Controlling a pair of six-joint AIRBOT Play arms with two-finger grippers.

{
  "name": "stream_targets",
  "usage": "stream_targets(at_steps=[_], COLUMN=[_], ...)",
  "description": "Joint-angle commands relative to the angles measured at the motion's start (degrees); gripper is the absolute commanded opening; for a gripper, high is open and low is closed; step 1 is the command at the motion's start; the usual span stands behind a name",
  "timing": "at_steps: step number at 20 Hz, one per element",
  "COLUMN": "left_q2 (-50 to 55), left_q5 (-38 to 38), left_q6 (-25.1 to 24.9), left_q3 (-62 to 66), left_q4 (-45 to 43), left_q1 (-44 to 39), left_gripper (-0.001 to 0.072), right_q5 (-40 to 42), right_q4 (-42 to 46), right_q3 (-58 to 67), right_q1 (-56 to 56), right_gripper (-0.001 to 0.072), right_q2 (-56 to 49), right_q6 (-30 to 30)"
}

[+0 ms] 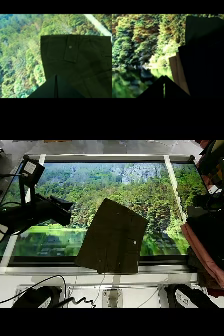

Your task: Fold the clothes and pants, and hang the long-sleeved shirts on hangers.

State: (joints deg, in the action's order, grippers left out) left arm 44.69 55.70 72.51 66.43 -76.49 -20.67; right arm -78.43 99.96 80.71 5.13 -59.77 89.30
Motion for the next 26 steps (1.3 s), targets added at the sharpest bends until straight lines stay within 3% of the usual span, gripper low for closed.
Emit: stream_targets(at_steps=[1,13,17,23,26], left_q2=[0.0,0.0,0.02,0.0,0.02], left_q5=[-0.02,-0.02,-0.13,0.96,4.83], left_q6=[0.0,0.2,0.17,0.22,0.68], left_q3=[0.02,0.02,0.02,-0.02,-0.04], left_q4=[-0.02,0.04,0.39,-6.84,-11.21], left_q1=[-0.04,-0.04,-0.04,0.07,0.07], left_gripper=[0.0008,0.0008,0.0008,0.0008,0.0008], right_q5=[0.0,0.09,8.63,-0.09,-5.09], right_q4=[-0.02,-0.15,-1.09,1.86,-8.04], right_q3=[0.0,0.0,0.0,-3.34,-16.26], right_q1=[-0.04,-0.04,-0.04,1.16,1.31], right_gripper=[0.0048,0.0048,0.0048,0.0047,0.0046], right_q2=[0.0,0.0,0.0,0.0,0.13], right_q6=[0.0,0.0,-0.02,-0.57,-6.36])
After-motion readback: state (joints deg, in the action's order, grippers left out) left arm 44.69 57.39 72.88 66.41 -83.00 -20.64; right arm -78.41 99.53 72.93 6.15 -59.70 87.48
